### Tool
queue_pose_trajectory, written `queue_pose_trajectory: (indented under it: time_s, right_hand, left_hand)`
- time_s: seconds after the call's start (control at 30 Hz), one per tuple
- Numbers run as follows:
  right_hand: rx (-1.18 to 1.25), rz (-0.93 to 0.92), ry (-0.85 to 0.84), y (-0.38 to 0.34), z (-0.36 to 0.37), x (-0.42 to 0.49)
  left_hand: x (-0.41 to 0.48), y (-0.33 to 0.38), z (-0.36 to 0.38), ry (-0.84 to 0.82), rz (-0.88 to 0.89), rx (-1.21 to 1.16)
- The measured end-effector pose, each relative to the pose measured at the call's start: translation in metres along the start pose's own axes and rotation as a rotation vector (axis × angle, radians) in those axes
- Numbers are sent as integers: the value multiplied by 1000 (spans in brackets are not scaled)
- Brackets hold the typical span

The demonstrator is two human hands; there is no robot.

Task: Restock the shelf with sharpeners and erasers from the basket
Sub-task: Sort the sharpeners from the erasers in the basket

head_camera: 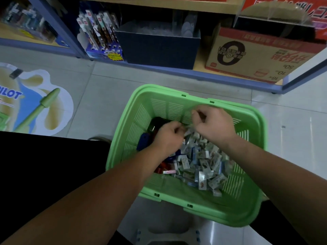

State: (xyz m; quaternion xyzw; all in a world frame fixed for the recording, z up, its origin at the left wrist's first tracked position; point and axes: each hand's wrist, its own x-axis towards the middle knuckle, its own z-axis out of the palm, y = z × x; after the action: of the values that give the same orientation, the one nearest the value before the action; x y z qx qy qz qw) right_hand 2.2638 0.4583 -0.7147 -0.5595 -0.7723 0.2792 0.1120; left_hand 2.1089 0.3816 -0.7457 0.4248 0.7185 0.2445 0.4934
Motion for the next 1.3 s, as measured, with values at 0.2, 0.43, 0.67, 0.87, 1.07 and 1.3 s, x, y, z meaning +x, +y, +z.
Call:
queue_pose_trajectory:
  time_s: [0.2,0.43,0.67,0.87,1.07,1.3]
  right_hand:
    - [55,-67,-276,4,24,-15]
    - [-326,-178,-502,25,80,-13]
    - [-421,-153,-618,38,74,8]
    - [-499,-134,-717,35,74,25]
    - [-474,-119,-720,35,73,25]
    - [-457,-106,-721,35,74,23]
  left_hand:
    - [6,-48,-30,-9,-24,620]
    - [29,-61,-43,-19,-14,699]
    - [64,-47,-45,-213,151,1087]
    - [61,-50,-44,-333,-37,871]
    - [49,-67,-33,-207,-217,379]
    - [59,-59,-37,-358,-216,470]
